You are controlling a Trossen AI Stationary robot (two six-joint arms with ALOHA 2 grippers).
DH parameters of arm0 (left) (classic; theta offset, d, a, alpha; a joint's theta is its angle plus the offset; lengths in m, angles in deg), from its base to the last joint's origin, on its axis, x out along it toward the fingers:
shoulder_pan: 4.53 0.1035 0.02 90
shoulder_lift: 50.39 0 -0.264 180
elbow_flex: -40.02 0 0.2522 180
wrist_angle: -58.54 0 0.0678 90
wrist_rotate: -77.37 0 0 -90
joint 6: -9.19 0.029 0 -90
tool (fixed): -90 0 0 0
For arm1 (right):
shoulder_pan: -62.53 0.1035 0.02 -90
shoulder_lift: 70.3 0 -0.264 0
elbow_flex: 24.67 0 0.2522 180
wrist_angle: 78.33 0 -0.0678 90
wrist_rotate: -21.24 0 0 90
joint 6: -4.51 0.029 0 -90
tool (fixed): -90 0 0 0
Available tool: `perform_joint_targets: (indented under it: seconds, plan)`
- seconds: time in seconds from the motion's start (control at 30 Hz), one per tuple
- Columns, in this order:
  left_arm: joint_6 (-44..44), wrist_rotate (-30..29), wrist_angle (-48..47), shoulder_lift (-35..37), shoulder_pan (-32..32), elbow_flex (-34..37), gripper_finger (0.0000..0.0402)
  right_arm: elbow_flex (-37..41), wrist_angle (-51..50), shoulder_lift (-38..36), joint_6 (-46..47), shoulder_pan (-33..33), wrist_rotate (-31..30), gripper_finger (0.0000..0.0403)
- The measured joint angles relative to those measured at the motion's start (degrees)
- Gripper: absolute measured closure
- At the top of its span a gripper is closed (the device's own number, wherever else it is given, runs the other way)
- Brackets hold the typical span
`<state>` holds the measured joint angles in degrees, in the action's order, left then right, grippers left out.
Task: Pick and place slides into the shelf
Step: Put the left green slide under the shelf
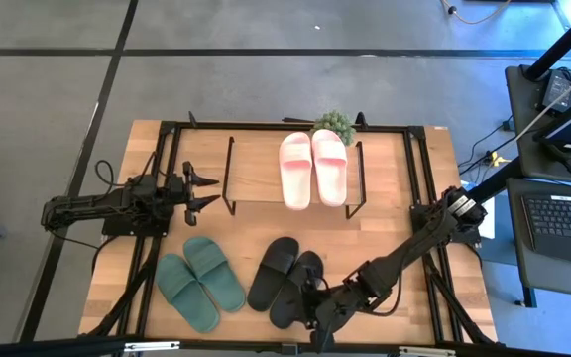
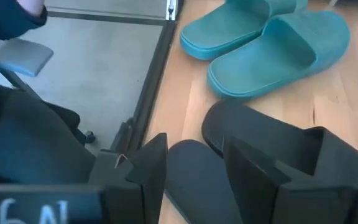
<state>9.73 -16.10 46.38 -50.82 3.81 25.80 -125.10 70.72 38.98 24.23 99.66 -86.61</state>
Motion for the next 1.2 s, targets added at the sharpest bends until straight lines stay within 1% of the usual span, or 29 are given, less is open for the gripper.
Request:
perform_joint_targets:
  seconds: [0.1, 0.17, 0.27, 0.37, 0.43, 0.57, 0.63, 0.73, 0.83, 0.9, 1.0, 1.13, 1.2]
  plan:
    - [0.0, 0.0, -0.4, 0.0, 0.0, 0.0, 0.0204, 0.0, 0.2, 0.0, -0.3, -0.1, -0.2, 0.0246]
    - [-0.1, 0.1, -0.5, 0.0, 0.0, 0.0, 0.0204, 0.0, -0.1, 0.0, -0.2, -0.1, -2.5, 0.0246]
    - [-0.1, 1.0, -0.6, 0.0, 0.0, 0.0, 0.0204, -0.1, -2.2, 0.4, 3.6, -0.1, -6.2, 0.0246]
    - [-0.2, 1.4, -0.7, 0.0, 0.0, 0.0, 0.0204, -0.1, -4.8, 0.5, 10.3, -0.1, -6.5, 0.0246]
    - [-0.2, 1.5, -0.7, 0.0, 0.0, 0.0, 0.0204, -0.1, -4.9, 0.5, 12.9, -0.2, -6.5, 0.0246]
    - [-0.1, 1.7, -0.7, 0.0, 0.0, 0.0, 0.0204, -0.1, -4.4, 0.5, 13.1, -0.2, -6.6, 0.0246]
    - [0.0, 2.8, -0.7, 0.0, 0.0, 0.0, 0.0204, -0.1, -4.4, 0.6, 13.1, -0.2, -6.5, 0.0246]
    - [0.0, 4.6, -0.7, 0.0, 0.0, 0.0, 0.0204, -0.1, -3.1, 1.6, 13.0, -0.2, -6.6, 0.0246]
    - [0.0, 5.1, -0.7, 0.0, 0.0, 0.0, 0.0204, -0.1, -3.2, 3.0, 14.9, -0.2, -6.7, 0.0246]
    - [0.0, 5.1, -0.7, 0.0, 0.0, 0.0, 0.0204, -0.1, -5.1, 3.6, 17.4, -0.2, -8.7, 0.0246]
    - [0.1, 5.1, -0.7, 0.0, 0.0, 0.0, 0.0204, -0.1, -9.5, 4.2, 23.8, -0.2, -12.5, 0.0246]
    - [0.1, 5.1, -0.7, 0.0, 0.0, 0.0, 0.0204, -0.1, -14.8, 4.5, 29.7, -0.1, -12.8, 0.0246]
    - [0.1, 5.1, -0.7, 0.0, 0.0, 0.0, 0.0204, -0.1, -15.4, 4.6, 30.2, -0.1, -12.7, 0.0246]
